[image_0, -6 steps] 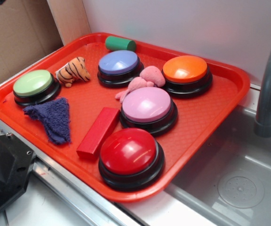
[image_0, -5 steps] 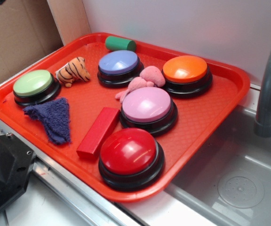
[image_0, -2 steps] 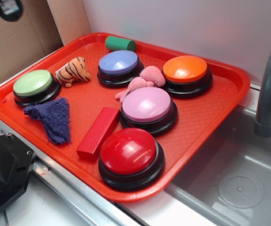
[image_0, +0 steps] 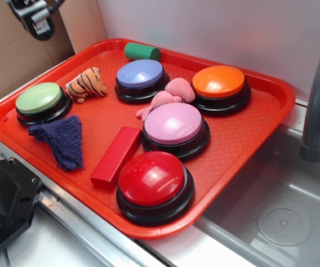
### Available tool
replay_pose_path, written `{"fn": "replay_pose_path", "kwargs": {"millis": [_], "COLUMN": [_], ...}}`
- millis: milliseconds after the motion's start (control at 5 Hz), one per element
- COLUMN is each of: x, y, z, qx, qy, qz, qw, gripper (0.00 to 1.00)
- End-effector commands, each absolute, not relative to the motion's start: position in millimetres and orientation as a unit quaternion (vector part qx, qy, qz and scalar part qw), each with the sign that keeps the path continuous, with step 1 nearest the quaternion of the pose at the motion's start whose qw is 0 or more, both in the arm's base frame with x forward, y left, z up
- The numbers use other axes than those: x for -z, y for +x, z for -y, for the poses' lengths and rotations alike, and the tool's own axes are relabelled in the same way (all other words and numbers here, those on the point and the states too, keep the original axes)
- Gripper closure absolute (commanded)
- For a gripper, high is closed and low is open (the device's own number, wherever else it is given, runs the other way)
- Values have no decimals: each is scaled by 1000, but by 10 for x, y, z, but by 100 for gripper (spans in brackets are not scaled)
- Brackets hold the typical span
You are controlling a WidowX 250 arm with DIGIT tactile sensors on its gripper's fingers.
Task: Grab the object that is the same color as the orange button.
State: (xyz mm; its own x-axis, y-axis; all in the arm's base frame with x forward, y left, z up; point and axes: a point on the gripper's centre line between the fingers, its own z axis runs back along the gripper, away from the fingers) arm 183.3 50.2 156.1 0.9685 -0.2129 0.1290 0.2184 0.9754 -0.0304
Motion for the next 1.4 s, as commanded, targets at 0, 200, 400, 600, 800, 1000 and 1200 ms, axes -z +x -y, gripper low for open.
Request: {"fn": "replay_pose_path", "kwargs": {"millis": [0,200,400,600,800,1000,1200], "x": [-1125,-927,-769,-588,-412,-269,-224], "y": [2164,2253,2297,2318,2313,2323,2349], "z": [-792,-886,-937,-948,-948,-981,-1003], "qx": [120,113,120,151,151,137,113], "qy": [55,60,54,38,31,31,29], "qz": [69,63,67,68,56,39,38], "qw": [989,990,989,985,986,989,992], "gripper": [0,0,0,0,0,0,48]}}
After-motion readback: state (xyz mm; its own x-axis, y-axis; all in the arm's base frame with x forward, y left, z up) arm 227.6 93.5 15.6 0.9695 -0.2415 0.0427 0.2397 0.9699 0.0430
